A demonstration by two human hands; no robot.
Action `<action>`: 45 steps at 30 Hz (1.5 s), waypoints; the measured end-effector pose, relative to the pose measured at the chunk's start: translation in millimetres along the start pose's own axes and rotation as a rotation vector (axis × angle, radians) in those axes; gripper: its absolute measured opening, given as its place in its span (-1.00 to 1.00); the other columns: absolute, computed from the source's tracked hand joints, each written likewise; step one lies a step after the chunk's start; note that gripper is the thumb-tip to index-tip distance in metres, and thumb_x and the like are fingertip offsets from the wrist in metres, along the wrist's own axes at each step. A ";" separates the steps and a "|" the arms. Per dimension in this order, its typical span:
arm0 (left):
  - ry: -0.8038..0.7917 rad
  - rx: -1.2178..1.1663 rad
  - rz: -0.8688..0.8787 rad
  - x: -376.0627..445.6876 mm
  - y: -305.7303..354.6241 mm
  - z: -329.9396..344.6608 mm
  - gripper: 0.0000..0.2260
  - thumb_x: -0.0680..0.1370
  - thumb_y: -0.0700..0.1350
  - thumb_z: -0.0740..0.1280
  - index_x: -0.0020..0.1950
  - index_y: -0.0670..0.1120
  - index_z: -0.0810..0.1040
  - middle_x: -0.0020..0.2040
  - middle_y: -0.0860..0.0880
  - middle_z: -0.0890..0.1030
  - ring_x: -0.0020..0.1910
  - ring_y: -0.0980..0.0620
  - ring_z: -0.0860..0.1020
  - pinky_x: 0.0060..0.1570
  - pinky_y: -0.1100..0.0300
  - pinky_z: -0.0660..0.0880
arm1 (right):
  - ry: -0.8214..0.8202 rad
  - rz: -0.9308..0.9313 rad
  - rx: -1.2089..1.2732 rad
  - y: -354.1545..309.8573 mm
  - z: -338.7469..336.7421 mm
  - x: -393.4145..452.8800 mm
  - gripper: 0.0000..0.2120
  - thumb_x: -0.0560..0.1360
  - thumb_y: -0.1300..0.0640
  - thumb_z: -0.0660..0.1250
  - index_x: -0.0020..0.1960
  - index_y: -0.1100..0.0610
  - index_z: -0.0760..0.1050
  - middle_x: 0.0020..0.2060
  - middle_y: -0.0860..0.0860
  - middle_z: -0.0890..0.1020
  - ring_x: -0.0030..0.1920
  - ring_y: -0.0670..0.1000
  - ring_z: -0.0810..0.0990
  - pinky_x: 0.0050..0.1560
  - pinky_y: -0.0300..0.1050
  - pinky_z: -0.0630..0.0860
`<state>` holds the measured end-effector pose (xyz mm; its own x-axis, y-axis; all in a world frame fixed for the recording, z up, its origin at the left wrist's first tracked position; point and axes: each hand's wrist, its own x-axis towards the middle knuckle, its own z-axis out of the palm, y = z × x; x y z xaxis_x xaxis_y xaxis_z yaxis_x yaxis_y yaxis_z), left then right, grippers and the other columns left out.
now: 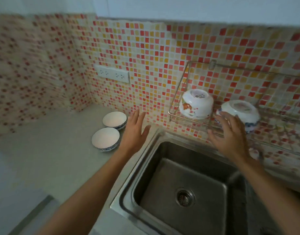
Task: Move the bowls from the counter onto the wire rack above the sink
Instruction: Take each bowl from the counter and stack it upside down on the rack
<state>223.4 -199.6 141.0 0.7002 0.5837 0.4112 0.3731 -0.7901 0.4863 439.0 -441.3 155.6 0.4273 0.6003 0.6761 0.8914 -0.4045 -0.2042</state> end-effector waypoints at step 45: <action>-0.357 -0.275 -0.838 -10.9 -282.7 28.9 -0.67 0.53 -0.32 0.06 0.28 -0.24 0.33 0.20 -0.36 0.47 0.09 -0.36 0.51 0.04 -0.20 0.54 | -0.664 1.262 0.901 -281.4 327.2 -17.4 -0.61 0.47 0.31 0.19 0.27 0.09 0.32 0.29 0.12 0.42 0.11 0.26 0.58 -0.31 0.00 0.65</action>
<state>127.9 12.0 -23.2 0.4314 0.8128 -0.3915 0.7140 -0.0423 0.6989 230.1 -112.1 -30.4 0.6657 0.4933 -0.5599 -0.3368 -0.4709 -0.8153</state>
